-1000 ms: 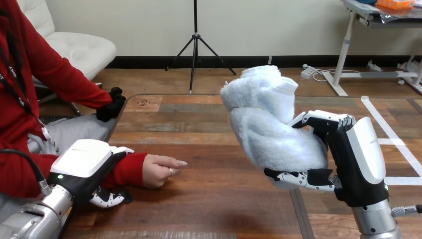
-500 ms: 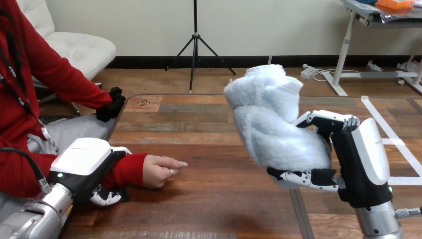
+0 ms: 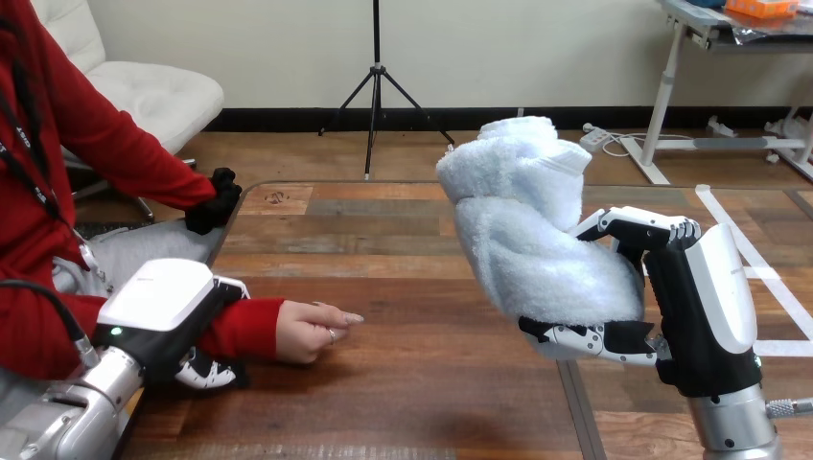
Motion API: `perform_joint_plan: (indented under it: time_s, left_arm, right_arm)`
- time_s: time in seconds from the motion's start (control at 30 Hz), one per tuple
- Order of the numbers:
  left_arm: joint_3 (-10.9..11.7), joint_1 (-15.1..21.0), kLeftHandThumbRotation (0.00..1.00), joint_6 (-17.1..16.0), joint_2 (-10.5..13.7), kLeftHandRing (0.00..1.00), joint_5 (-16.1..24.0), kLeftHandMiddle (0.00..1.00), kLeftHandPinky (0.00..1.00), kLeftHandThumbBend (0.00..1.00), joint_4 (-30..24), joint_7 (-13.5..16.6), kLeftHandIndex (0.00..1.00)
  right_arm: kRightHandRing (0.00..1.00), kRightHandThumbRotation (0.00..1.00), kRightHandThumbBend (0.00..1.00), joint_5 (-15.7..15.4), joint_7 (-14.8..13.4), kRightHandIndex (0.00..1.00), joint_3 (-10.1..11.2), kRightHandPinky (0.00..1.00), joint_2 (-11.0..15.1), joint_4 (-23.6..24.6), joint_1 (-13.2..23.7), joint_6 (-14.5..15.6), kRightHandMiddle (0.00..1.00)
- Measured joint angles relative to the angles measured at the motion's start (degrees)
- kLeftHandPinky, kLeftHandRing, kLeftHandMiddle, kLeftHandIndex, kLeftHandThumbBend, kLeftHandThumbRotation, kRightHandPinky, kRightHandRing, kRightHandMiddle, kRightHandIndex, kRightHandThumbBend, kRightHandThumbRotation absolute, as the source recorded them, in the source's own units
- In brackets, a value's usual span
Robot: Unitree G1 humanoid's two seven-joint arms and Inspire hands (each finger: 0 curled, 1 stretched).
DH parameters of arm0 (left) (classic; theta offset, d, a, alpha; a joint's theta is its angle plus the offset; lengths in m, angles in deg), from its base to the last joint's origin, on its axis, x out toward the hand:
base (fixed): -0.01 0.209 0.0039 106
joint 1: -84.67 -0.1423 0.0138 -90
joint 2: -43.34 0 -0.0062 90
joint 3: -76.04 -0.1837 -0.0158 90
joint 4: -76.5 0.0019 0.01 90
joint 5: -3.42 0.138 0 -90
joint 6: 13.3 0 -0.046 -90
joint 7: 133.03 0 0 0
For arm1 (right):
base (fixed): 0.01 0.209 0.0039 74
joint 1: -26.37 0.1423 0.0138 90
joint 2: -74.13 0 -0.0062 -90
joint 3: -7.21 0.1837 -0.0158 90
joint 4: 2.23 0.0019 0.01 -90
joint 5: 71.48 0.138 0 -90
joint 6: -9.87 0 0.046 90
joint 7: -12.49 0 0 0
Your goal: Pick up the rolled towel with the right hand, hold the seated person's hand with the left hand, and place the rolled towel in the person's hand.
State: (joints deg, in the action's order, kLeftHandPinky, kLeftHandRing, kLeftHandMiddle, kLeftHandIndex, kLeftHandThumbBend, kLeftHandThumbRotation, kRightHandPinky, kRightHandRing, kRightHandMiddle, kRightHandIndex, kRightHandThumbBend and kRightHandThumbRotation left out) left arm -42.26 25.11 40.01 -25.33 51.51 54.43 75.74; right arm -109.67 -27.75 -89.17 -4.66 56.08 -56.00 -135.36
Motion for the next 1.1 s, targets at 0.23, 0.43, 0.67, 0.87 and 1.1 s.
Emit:
perform_joint_plan:
  time_s: [0.23, 0.43, 0.67, 0.87, 1.1]
  left_arm:
    - [0.0, 0.0, 0.0, -0.1, 0.0, 0.41, -0.3, 0.46, 0.38, 1.0, -0.9, 0.2, 0.48]
    - [0.0, -0.1, 0.0, -0.4, 0.0, 0.39, -0.4, 0.43, 0.36, 1.0, -1.6, 0.3, 0.45]
    - [0.0, -0.4, 0.0, -0.6, 0.0, 0.36, -0.4, 0.41, 0.33, 1.0, -2.4, 0.9, 0.43]
    - [0.0, -0.7, 0.0, -0.7, 0.0, 0.35, -0.4, 0.39, 0.32, 0.99, -2.8, 1.3, 0.42]
    - [0.2, -1.1, 0.0, -0.7, 0.1, 0.34, -0.7, 0.38, 0.31, 0.98, -3.2, 1.3, 0.41]
  right_arm:
    - [0.08, 0.0, 0.71, 0.0, 0.3, 0.11, 0.0, 0.05, -0.1, 0.0, 0.0, 0.0, 0.12]
    - [0.08, 0.0, 0.71, 0.0, 0.4, 0.11, 0.0, 0.05, -0.1, 0.0, 0.0, -0.1, 0.12]
    - [0.09, 0.0, 0.71, 0.1, 0.8, 0.11, 0.0, 0.05, -0.1, 0.0, 0.0, -0.1, 0.12]
    - [0.09, 0.0, 0.71, 0.1, 0.9, 0.11, 0.0, 0.05, -0.2, 0.0, 0.0, -0.1, 0.12]
    - [0.09, 0.0, 0.72, 0.1, 0.9, 0.11, 0.0, 0.05, -0.2, 0.0, 0.0, -0.1, 0.12]
